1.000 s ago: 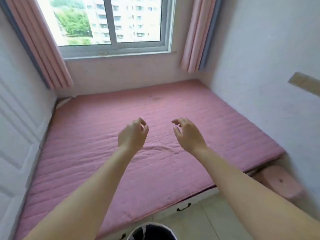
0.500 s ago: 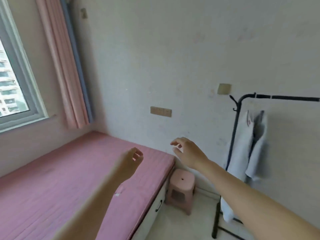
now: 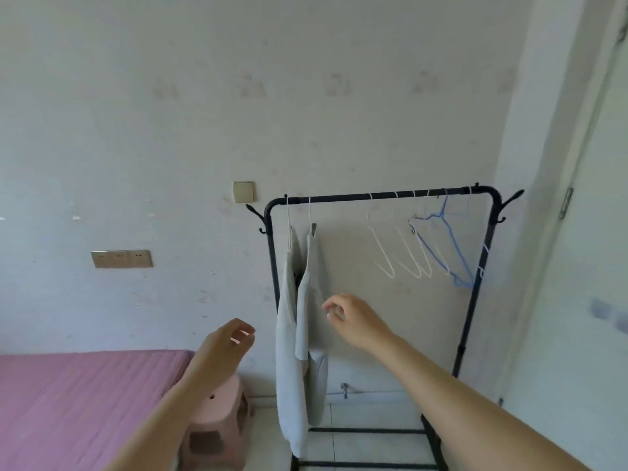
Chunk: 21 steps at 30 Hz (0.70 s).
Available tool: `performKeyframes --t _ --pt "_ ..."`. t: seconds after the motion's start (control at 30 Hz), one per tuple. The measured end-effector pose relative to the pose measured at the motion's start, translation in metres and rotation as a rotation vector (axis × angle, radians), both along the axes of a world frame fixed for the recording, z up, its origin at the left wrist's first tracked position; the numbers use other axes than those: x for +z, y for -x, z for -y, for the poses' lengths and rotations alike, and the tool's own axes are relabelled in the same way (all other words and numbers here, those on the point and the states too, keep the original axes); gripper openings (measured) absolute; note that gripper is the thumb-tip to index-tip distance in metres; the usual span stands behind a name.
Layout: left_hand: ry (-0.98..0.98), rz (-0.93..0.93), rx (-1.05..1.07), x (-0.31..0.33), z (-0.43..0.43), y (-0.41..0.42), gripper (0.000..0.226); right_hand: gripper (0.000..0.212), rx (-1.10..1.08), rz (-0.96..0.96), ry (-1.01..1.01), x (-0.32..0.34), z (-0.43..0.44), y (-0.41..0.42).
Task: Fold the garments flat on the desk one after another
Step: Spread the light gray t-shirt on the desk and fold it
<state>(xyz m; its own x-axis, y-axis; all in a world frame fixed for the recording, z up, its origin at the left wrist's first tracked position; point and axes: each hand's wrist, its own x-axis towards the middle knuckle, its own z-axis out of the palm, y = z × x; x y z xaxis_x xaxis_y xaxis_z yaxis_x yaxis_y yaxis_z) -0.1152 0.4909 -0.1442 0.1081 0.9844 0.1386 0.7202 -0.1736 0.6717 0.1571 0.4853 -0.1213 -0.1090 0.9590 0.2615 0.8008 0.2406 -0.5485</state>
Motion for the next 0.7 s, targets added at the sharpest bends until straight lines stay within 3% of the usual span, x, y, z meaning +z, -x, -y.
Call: performKeyframes --t 0.27,0.7 --pt "0.07 0.043 0.026 -0.019 -0.066 -0.086 0.013 0.026 -0.109 0.004 0.076 -0.014 -0.061 -0.082" --pt "0.068 0.175 -0.063 0.002 -0.24 -0.111 0.021 0.024 -0.175 -0.088 0.022 0.008 -0.216 -0.077"
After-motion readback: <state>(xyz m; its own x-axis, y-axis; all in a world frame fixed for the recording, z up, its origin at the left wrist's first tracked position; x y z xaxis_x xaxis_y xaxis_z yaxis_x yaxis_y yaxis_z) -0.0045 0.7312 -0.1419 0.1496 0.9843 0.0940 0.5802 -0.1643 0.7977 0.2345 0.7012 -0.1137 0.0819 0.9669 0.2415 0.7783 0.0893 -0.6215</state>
